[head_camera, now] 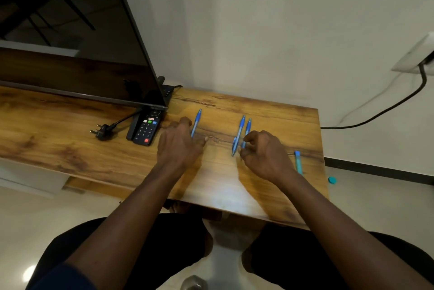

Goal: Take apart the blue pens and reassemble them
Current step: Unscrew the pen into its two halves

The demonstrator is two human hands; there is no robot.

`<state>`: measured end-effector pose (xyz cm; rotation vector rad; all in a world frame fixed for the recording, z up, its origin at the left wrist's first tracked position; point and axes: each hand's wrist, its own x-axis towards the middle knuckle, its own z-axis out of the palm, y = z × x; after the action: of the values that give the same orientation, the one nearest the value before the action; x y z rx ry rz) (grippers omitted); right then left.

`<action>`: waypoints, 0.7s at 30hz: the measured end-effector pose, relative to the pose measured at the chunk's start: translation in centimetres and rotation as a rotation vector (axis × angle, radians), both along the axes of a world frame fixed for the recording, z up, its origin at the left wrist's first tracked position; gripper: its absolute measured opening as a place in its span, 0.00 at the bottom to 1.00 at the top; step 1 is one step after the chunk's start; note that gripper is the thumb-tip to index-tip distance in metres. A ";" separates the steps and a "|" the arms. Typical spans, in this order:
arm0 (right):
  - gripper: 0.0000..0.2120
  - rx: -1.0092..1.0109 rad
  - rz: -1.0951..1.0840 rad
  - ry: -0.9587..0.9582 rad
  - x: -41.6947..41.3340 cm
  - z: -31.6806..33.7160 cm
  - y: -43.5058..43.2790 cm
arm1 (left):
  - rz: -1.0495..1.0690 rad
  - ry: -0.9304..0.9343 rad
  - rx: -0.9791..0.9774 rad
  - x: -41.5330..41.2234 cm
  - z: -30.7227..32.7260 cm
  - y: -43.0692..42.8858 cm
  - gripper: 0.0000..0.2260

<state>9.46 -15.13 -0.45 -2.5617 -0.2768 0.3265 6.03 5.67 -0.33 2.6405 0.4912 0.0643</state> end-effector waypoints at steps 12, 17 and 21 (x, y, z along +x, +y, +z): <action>0.12 -0.009 -0.187 0.082 1.8 -0.2 1.0 | -0.140 0.108 -0.265 0.0 0.7 -5.4 0.16; 0.21 -0.093 -0.147 0.028 1.7 -0.7 2.6 | -0.193 0.175 -0.271 -0.1 0.5 -5.4 0.20; 0.25 -0.041 -0.207 0.035 1.4 -0.8 3.3 | -0.256 0.199 -0.220 -0.3 0.5 -5.7 0.24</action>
<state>10.86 -11.87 -1.21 -2.5942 0.0083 0.3011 5.77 0.00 0.14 2.4798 0.2056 -0.3168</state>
